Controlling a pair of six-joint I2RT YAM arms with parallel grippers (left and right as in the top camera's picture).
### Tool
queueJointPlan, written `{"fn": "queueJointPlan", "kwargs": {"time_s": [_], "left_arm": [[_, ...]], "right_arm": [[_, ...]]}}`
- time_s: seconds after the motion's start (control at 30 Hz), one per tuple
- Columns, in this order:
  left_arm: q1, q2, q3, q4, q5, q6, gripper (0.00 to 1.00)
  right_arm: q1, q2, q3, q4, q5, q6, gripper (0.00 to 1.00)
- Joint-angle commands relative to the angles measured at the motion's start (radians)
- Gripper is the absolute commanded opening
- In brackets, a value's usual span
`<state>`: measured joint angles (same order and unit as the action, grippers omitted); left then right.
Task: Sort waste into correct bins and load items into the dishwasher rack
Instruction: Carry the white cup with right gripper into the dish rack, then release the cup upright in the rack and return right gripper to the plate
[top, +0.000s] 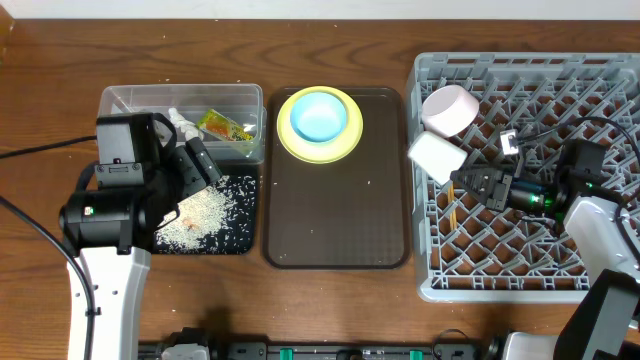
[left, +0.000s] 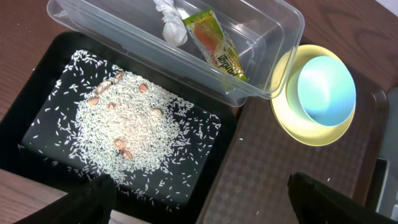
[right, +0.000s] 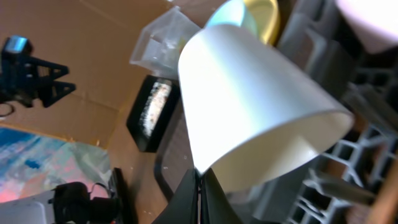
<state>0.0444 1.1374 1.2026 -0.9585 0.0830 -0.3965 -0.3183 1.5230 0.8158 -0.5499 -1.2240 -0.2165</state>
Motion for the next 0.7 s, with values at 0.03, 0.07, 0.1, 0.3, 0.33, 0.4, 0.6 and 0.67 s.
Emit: {"fn": "queueJointPlan", "kwargs": {"time_s": [0.03, 0.07, 0.1, 0.3, 0.33, 0.4, 0.6, 0.67], "left_arm": [[0.004, 0.004, -0.001, 0.001, 0.003, -0.002, 0.91], [0.004, 0.004, -0.001, 0.001, 0.003, -0.002, 0.91], [0.004, 0.004, -0.001, 0.001, 0.003, -0.002, 0.91], [0.004, 0.004, -0.001, 0.001, 0.003, -0.002, 0.91], [0.004, 0.004, -0.001, 0.001, 0.003, -0.002, 0.91], [0.004, 0.004, -0.001, 0.001, 0.003, -0.002, 0.91], [0.004, 0.004, -0.001, 0.001, 0.003, -0.002, 0.91], [0.004, 0.004, -0.001, 0.001, 0.003, -0.002, 0.91]], "right_arm": [[-0.030, 0.007, -0.010, -0.030, 0.070, -0.017, 0.01], [-0.035, 0.007, -0.011, -0.042, 0.091, -0.017, 0.01], [-0.038, 0.007, -0.011, -0.050, 0.103, -0.017, 0.01], [-0.063, 0.007, -0.011, -0.127, 0.193, -0.016, 0.01], [-0.068, 0.006, -0.010, -0.140, 0.209, -0.016, 0.01], [-0.076, 0.006, -0.010, -0.158, 0.257, 0.002, 0.01], [-0.103, -0.011, -0.010, -0.177, 0.420, 0.098, 0.02], [-0.109, -0.036, -0.005, -0.184, 0.481, 0.134, 0.02]]}}
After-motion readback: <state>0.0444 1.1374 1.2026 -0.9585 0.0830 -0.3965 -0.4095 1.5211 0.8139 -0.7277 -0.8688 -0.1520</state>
